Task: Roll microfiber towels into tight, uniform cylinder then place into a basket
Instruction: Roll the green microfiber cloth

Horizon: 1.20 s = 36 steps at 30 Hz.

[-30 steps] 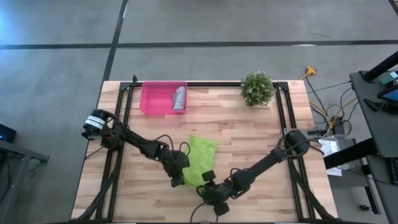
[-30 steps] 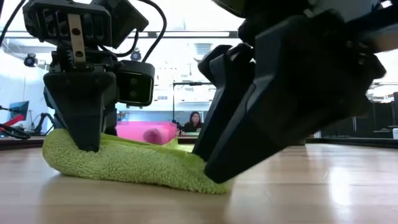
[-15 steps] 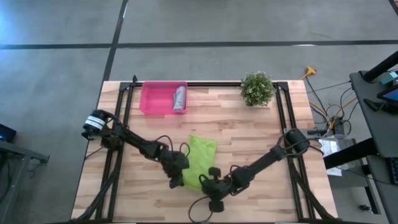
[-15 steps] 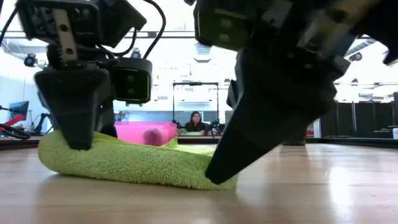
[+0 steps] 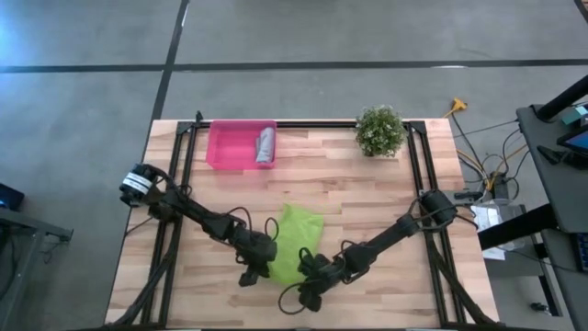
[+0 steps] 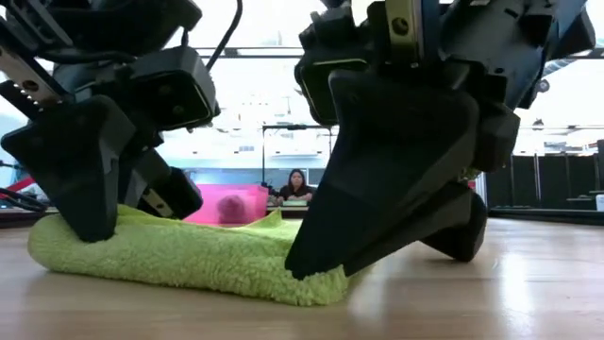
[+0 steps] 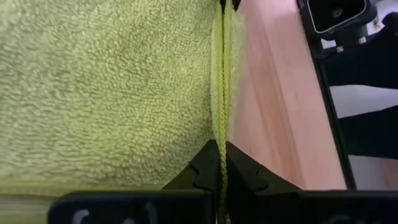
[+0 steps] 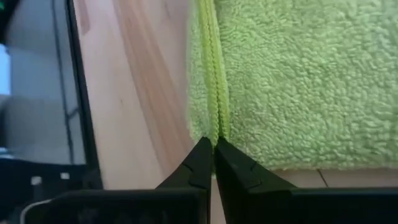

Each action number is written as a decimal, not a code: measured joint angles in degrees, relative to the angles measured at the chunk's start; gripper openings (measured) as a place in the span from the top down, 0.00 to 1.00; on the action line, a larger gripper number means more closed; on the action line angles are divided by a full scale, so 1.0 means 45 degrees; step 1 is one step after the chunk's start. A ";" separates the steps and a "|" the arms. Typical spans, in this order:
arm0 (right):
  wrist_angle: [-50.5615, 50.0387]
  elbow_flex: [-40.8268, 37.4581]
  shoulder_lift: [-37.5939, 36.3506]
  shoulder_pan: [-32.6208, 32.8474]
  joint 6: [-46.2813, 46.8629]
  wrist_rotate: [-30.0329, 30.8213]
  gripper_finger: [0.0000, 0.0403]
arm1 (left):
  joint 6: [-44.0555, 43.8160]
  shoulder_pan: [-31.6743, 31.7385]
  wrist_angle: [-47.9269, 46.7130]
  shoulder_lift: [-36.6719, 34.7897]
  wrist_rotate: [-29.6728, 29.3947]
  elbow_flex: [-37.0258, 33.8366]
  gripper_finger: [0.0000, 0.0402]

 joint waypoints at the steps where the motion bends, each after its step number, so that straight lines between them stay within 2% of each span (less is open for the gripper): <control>1: 0.0295 -0.0184 -0.0023 0.0000 0.0276 -0.0020 0.98 | 0.0140 0.0007 -0.0007 -0.0019 -0.0008 -0.0006 1.00; 8: 0.1409 -0.1005 -0.0098 -0.0042 0.1145 -0.0942 0.98 | 0.0979 -0.0037 -0.0026 -0.0354 0.0027 -0.0094 0.97; 11: 0.1331 -0.0979 -0.0089 -0.0049 0.0726 -0.1615 0.98 | 0.1392 -0.0049 -0.0176 -0.0489 0.0157 -0.0136 0.90; 15: 0.1201 -0.0829 -0.0054 -0.0036 0.0533 -0.1776 0.98 | 0.1666 -0.0049 -0.0838 -0.0760 0.0107 -0.0143 0.78; 21: 0.1152 -0.0781 -0.0045 -0.0102 0.0621 -0.1909 0.98 | 0.2153 -0.0052 -0.2029 -0.1837 -0.0640 -0.0168 0.66; 24: 0.1168 -0.0803 -0.0045 -0.0123 0.0676 -0.1949 0.98 | 0.2615 -0.0140 -0.2154 -0.2808 -0.1563 -0.0174 0.65; 28: 0.1235 -0.0845 -0.0050 -0.0227 0.1211 -0.1982 0.98 | 0.2889 -0.0571 -0.2407 -0.4232 -0.3583 -0.0182 0.67; 32: 0.1356 -0.0863 -0.0054 -0.0344 0.1598 -0.1988 0.98 | 0.5158 -0.1809 -0.2347 -0.5145 -0.5208 -0.0162 0.73; 36: 0.1503 -0.0888 -0.0054 -0.0515 0.2024 -0.2036 0.98 | 0.7455 -0.2725 -0.2336 -0.4849 -0.6657 -0.0139 0.84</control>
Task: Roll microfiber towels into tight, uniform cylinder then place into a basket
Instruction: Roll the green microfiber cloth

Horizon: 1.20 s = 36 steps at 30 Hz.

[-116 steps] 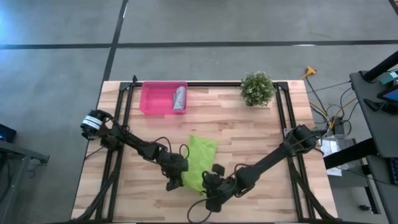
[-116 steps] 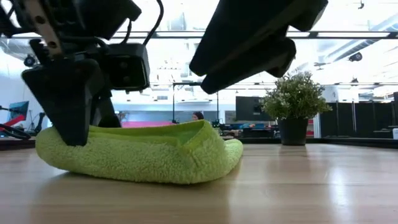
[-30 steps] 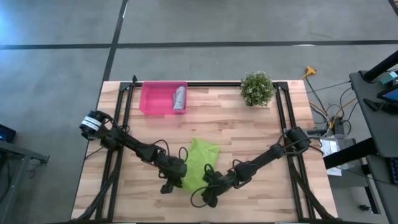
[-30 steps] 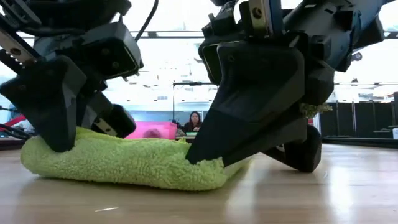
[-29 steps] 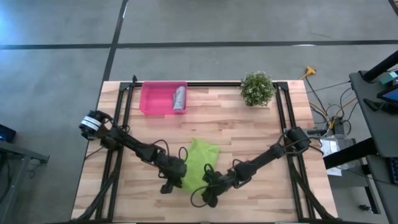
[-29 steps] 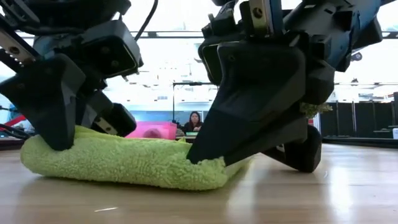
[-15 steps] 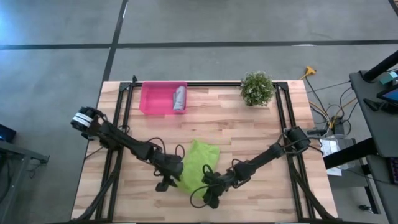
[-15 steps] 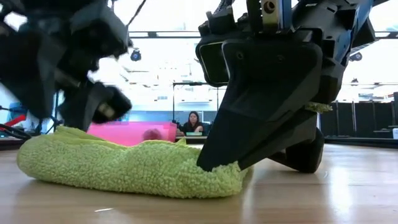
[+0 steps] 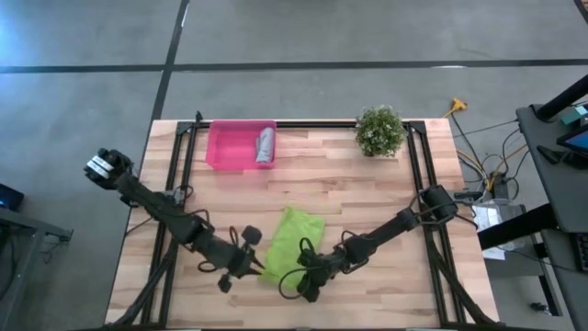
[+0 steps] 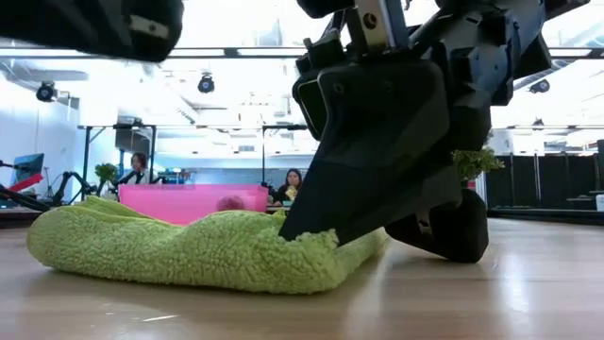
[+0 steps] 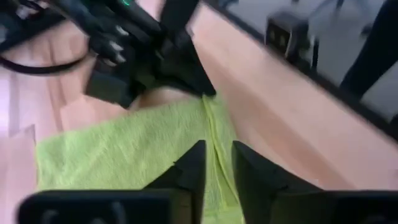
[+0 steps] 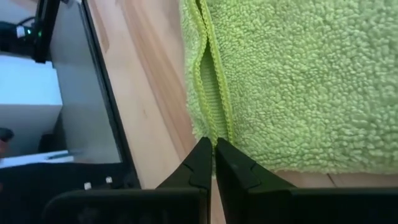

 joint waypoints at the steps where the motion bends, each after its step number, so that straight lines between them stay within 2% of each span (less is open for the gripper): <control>1: 0.0016 0.0000 0.0000 -0.0029 0.0118 -0.0028 0.98 | 0.0190 -0.0011 -0.0036 0.0240 -0.0056 -0.0002 0.87; 6: 0.0199 0.0000 0.0000 -0.0058 0.0583 -0.0061 0.98 | 0.0418 0.0107 0.0178 0.1867 -0.0126 -0.0019 0.96; 10: 0.0366 -0.0015 -0.0077 -0.0063 0.0888 -0.0186 0.98 | 0.0475 0.0085 0.0033 0.2769 0.0088 0.0168 0.95; 25: 0.0348 0.0083 -0.0121 -0.0097 0.1122 -0.0235 0.98 | 0.0411 0.0049 0.0194 0.2821 0.0313 0.0258 0.92; 33: 0.0426 0.0083 -0.0126 -0.0179 0.1463 -0.0264 0.98 | 0.0344 0.0059 0.0807 0.4483 0.0475 0.0309 0.92; 36: 0.0565 0.0073 -0.0153 -0.0220 0.1548 -0.0269 0.98 | -0.0327 0.0064 0.1042 0.4985 0.0250 0.0375 0.92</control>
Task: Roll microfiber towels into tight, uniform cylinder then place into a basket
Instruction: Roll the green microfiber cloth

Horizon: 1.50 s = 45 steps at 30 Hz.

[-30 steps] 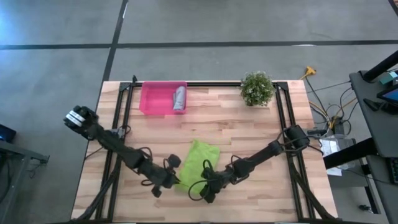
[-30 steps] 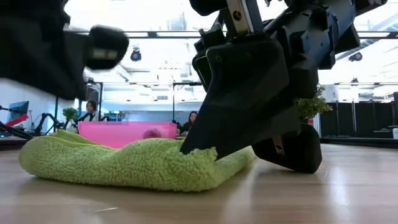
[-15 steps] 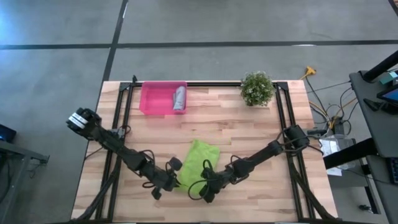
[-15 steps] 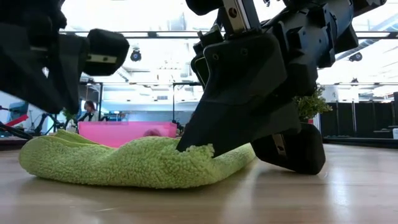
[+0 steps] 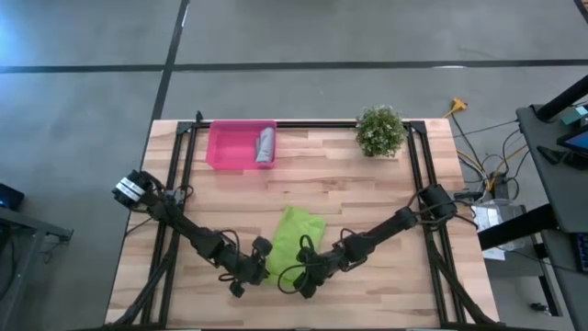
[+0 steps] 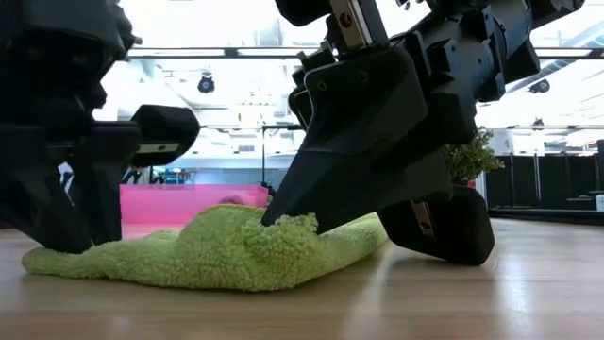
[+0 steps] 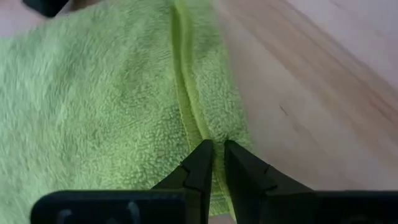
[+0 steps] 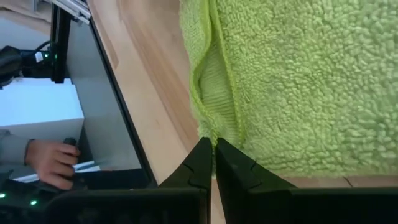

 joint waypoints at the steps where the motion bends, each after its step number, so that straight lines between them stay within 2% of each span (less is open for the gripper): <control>1: -0.0028 0.0013 -0.0011 -0.0003 -0.0001 -0.0005 0.98 | -0.0365 0.0012 0.0019 0.0128 -0.0045 -0.0005 0.92; 6: -0.0255 0.0024 -0.0124 0.0012 -0.0833 0.0099 0.96 | -0.1303 0.0024 -0.0002 0.0113 -0.0025 -0.0019 0.92; 11: -0.1417 0.0013 -0.0514 0.0036 -0.2180 0.0324 0.87 | -0.1337 0.0034 0.0048 -0.0027 0.0132 -0.0030 0.92; 17: -0.2952 0.0008 -0.1962 0.0022 -0.4357 0.0549 0.77 | -0.2230 0.0050 0.0069 -0.0032 0.0699 -0.0035 0.92; 19: -0.3035 0.0015 -0.2565 0.0063 -0.5471 0.1268 0.76 | -0.2655 0.0063 0.0176 -0.0023 0.1134 -0.0022 0.92; 22: -0.3093 0.0140 -0.3296 0.0347 -0.7884 0.3043 0.76 | -0.3154 0.0066 0.0339 -0.0015 0.1863 0.0004 0.92; 24: -0.3576 0.0504 -0.3446 0.0536 -0.9735 0.3531 0.76 | -0.3469 0.0089 0.0612 0.0003 0.2437 -0.0002 0.92; 30: -0.5468 0.1279 -0.2678 0.0895 -1.3770 0.2950 0.76 | -0.4206 0.0177 0.0810 0.0011 0.3045 -0.0057 0.92; 35: -0.4676 0.1336 -0.1856 0.0918 -1.4118 0.0633 0.76 | -0.4385 0.0245 0.0951 0.0007 0.3245 -0.0146 0.92; 37: -0.4623 0.1336 -0.1644 0.0865 -1.4137 0.0191 0.76 | -0.4680 0.0291 0.1039 0.0007 0.3498 -0.0156 0.92; 41: -0.4464 0.1430 -0.1519 0.0828 -1.4619 0.0835 0.76 | -0.5465 0.0376 0.1326 0.0015 0.3692 -0.0168 0.92; 45: -0.3590 0.1487 -0.1335 0.0906 -1.6593 0.0990 0.74 | -0.6427 0.0490 0.1790 0.0075 0.3710 -0.0190 0.92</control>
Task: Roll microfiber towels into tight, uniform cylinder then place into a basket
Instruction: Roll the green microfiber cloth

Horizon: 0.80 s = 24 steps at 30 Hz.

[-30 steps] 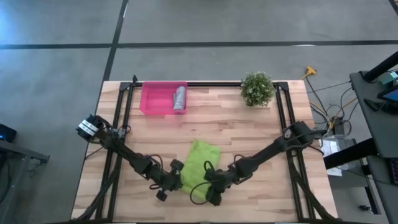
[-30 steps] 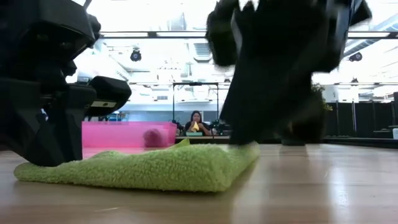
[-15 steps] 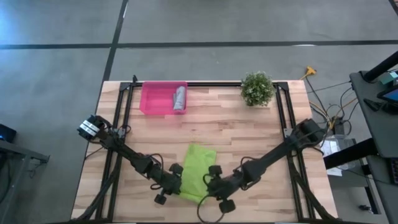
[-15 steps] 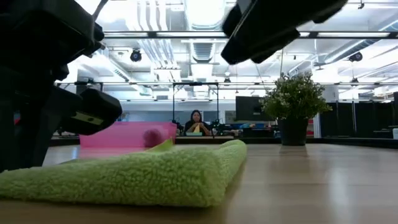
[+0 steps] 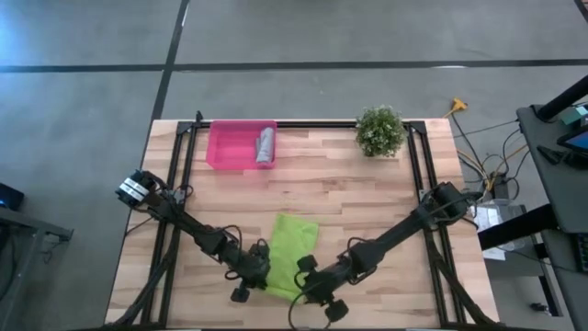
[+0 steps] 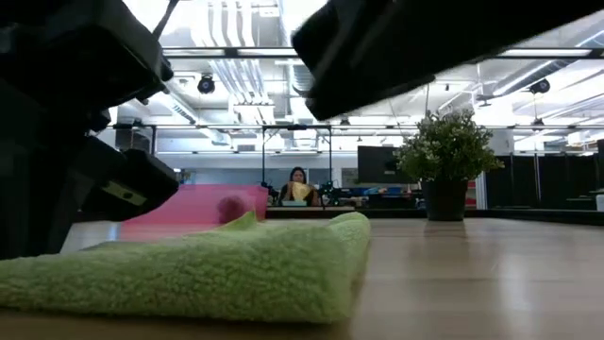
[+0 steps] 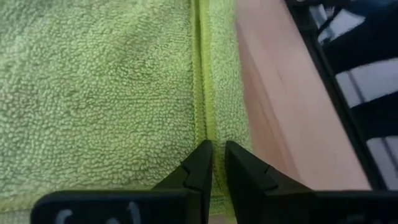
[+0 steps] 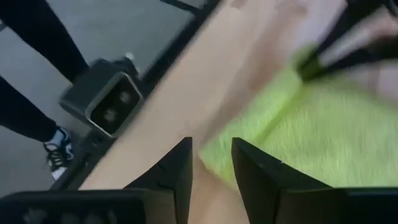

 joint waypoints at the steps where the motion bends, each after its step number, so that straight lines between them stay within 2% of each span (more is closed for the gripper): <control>1: 0.0183 0.0007 0.0059 0.0005 -0.0263 -0.0013 0.72 | -0.0224 0.0036 0.0082 0.0047 -0.0004 0.0000 0.92; 7: 0.0290 -0.0020 0.0490 -0.0005 -0.0728 0.0109 0.62 | -0.0936 0.0073 0.0444 0.0343 -0.0057 0.0000 0.92; 12: 0.0438 0.0305 0.1070 0.0000 -0.1563 0.1190 0.56 | -0.0991 0.0078 0.0492 0.0350 -0.0120 -0.0004 0.92; 17: 0.0076 0.0930 0.1656 0.0057 -0.2351 0.1291 0.56 | -0.0970 0.0097 0.0606 0.0364 -0.0182 -0.0010 0.92; 20: -0.0477 0.1165 0.1827 0.0088 -0.2706 0.1988 0.59 | -0.0971 0.0093 0.0608 0.0364 -0.0188 -0.0010 0.92; 24: -0.0960 0.1165 0.1809 0.0087 -0.3232 0.2182 0.62 | -0.1359 0.0104 0.0619 0.0364 -0.0196 -0.0005 0.92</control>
